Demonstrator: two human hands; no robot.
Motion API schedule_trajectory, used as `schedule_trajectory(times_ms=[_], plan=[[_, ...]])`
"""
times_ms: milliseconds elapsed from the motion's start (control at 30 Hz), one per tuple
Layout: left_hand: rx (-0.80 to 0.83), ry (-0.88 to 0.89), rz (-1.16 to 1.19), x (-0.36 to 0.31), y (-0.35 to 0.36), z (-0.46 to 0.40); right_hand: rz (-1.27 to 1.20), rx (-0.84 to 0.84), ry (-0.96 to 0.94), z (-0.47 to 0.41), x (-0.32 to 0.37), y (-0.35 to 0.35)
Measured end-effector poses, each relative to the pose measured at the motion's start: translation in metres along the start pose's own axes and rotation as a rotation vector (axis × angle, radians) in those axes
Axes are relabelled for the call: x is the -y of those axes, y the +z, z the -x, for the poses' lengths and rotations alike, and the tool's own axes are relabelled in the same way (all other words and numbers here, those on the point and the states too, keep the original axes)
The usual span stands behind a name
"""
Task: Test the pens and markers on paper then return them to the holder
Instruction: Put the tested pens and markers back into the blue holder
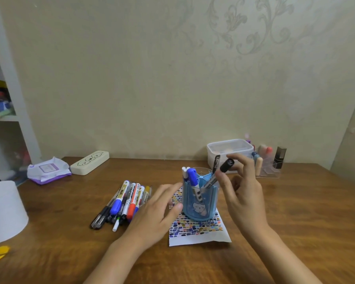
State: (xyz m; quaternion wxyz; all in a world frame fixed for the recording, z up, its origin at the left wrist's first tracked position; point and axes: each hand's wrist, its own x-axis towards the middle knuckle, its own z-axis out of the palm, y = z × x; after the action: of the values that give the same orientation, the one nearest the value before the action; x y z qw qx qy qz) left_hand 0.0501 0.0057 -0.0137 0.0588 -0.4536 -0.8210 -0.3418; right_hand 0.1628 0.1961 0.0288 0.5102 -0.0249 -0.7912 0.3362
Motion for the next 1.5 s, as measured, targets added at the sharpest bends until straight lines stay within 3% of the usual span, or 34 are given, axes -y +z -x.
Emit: schedule_trajectory(times_ms=[233,600,800,933,1067,1500], plan=[[0.019,-0.010,0.011,-0.001,0.000,0.001,0.030,0.067,0.012,-0.008,-0.009,0.009],[0.005,-0.006,0.031,-0.001,-0.003,-0.001,0.198,0.314,0.057,0.001,-0.005,0.017],[-0.054,-0.069,-0.028,0.006,-0.010,-0.001,0.180,0.268,0.036,0.005,-0.005,0.010],[-0.150,-0.194,-0.236,0.027,-0.020,0.002,0.141,0.197,0.047,0.008,-0.005,0.007],[-0.132,-0.291,-0.374,0.030,-0.023,0.004,0.096,0.121,0.034,0.011,-0.001,0.006],[-0.089,-0.239,-0.387,0.029,-0.018,0.005,0.077,0.282,0.039,0.019,0.005,0.011]])
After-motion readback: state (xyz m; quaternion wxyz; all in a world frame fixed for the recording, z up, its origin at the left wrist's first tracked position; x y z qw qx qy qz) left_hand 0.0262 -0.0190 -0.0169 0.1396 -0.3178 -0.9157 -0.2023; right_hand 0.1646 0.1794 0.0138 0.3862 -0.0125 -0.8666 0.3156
